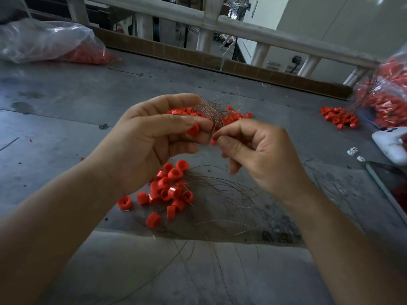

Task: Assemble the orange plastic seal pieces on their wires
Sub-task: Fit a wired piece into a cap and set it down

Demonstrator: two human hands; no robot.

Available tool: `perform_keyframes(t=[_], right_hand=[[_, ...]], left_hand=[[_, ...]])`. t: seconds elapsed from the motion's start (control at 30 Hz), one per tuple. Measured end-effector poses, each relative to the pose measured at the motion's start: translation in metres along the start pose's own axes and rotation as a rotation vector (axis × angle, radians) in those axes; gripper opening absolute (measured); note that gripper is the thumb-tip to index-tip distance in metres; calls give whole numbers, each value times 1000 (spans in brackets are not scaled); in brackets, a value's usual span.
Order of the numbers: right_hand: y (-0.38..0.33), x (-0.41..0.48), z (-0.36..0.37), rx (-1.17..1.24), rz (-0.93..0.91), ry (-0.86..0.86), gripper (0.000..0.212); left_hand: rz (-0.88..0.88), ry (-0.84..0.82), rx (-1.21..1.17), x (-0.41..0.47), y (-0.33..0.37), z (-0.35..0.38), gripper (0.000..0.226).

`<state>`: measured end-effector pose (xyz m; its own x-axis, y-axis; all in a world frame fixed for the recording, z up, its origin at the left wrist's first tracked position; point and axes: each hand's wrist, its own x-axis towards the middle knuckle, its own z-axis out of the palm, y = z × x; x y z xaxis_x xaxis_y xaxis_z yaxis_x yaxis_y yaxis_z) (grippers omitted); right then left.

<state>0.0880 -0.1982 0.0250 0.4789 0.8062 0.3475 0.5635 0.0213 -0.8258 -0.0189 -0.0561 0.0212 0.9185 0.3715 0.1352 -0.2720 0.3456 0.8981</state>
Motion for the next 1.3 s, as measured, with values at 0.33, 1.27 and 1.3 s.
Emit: perform_keyframes(t=[0.33, 1.27, 1.3], right_hand=[[-3, 2, -11, -79, 43, -31, 17], [17, 5, -14, -495, 210, -260, 13], [16, 5, -15, -486, 209, -239, 13]], left_hand=[[92, 154, 266, 0, 1, -3, 19], [66, 266, 1228, 15, -13, -30, 14], [92, 300, 1272, 18, -13, -31, 11]])
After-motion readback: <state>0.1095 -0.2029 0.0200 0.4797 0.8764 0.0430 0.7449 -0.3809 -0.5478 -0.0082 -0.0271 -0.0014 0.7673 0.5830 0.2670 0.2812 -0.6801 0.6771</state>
